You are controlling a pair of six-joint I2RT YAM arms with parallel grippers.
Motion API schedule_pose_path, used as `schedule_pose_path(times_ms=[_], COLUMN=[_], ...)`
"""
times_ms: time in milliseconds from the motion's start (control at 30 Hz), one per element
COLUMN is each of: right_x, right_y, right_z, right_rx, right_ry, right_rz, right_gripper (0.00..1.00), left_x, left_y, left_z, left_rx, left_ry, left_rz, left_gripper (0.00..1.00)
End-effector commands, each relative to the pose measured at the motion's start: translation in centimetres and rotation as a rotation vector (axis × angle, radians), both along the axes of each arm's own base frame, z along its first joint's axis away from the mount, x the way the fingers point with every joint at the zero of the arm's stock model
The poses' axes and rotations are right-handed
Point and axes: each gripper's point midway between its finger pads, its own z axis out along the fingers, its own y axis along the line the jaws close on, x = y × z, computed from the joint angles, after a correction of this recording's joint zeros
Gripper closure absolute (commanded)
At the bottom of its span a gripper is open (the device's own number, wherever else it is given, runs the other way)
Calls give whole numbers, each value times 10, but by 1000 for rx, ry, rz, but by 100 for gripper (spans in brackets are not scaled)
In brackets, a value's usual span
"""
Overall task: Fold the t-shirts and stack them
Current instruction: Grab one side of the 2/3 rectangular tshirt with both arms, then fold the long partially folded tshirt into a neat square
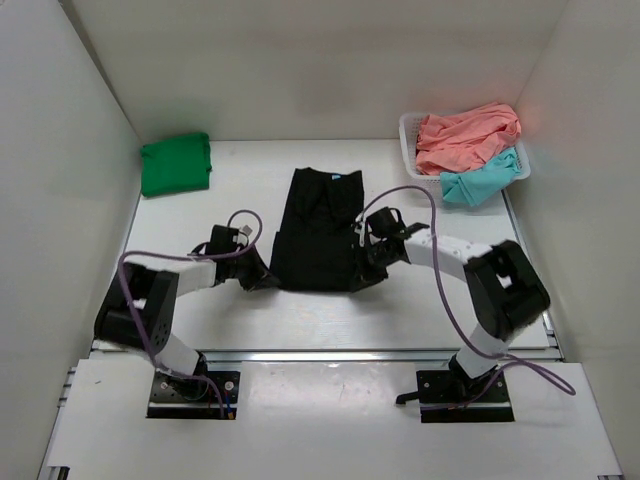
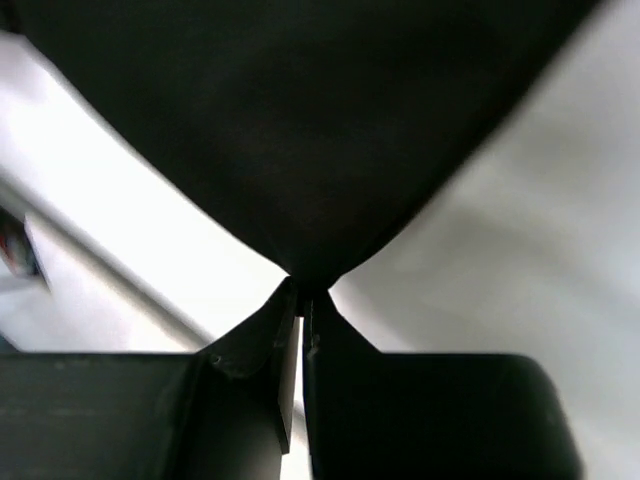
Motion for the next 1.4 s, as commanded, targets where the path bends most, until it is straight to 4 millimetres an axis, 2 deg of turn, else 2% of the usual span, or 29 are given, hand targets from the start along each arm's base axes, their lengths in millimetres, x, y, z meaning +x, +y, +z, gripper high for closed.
schedule_pose_path(times_ms=[0, 100, 200, 300, 367, 467, 500, 567, 633, 700, 733, 767, 833, 867, 900, 933, 967, 1000, 1033, 1067, 1100, 1133, 1167, 1200, 1233, 1267, 1300, 1333, 1367], right_x=[-38, -74, -88, -81, -67, -49, -46, -29, -10, 12, 25, 40, 76, 99, 119, 145, 175, 196, 226, 251, 266, 295, 304, 311, 313, 317, 313, 312, 303], right_y=[6, 3, -13, -31, -40, -44, -44, -48, -49, -51, -50, -54, -55, -52, -55, -58, -60, -64, -67, -68, -76, -78, -85, -87, -92, -90, -88, -86, -85], right_z=[29, 41, 47, 61, 71, 89, 95, 102, 115, 117, 126, 124, 123, 138, 122, 118, 138, 116, 114, 135, 118, 140, 126, 144, 132, 146, 137, 150, 143], right_rx=[39, 47, 60, 69, 69, 98, 102, 89, 101, 98, 108, 104, 98, 120, 104, 91, 93, 77, 88, 99, 65, 62, 43, 40, 20, 27, 19, 19, 5], right_ry=[-41, -42, -20, -43, -62, -94, -102, -127, -158, -167, -196, -204, -220, -278, -266, -278, -354, -323, -343, -401, -376, -441, -408, -434, -404, -440, -419, -459, -442], right_rz=[59, 104, 63, 15, -27, -47, -49, -68, -82, -107, -114, -139, -170, -181, -202, -227, -250, -276, -295, -316, -349, -374, -403, -419, -429, -421, -415, -411, -402], right_gripper=[100, 100, 100, 100, 100, 100, 100, 100, 100, 99, 100, 100, 100, 100, 100, 100, 100, 100, 100, 100, 98, 78, 72, 72, 72, 71, 70, 69, 69], left_x=[-47, -72, -78, -75, -64, -48, -46, -29, -13, 13, 25, 40, 80, 92, 115, 132, 158, 187, 209, 235, 258, 277, 285, 289, 288, 290, 284, 276, 267], left_y=[5, 4, -1, -1, 0, -4, -6, -14, -18, -19, -18, -21, -23, -24, -24, -23, -26, -26, -24, -30, -32, -35, -35, -33, -34, -26, -24, -21, -16], left_z=[12, 20, 52, 77, 94, 112, 111, 127, 128, 143, 136, 138, 155, 136, 151, 131, 126, 148, 130, 135, 160, 146, 158, 155, 154, 158, 157, 139, 135], left_rx=[50, 75, 53, 8, -24, -42, -46, -56, -58, -74, -65, -65, -61, -46, -49, -39, -42, -61, -64, -95, -125, -150, -182, -214, -221, -235, -241, -244, -253], left_ry=[38, 63, -5, -42, -73, -95, -78, -115, -108, -149, -134, -135, -202, -158, -208, -173, -181, -256, -252, -280, -350, -334, -362, -358, -361, -372, -388, -342, -340], left_rz=[-63, -73, -51, 2, 26, 14, -3, -33, -34, -20, -6, -1, 20, 26, 38, 55, 60, 70, 80, 68, 68, 65, 53, 50, 50, 68, 65, 76, 77], left_gripper=[100, 100, 100, 96, 96, 97, 97, 96, 97, 98, 98, 98, 98, 98, 98, 98, 97, 96, 92, 86, 70, 2, 1, 1, 1, 1, 1, 2, 2])
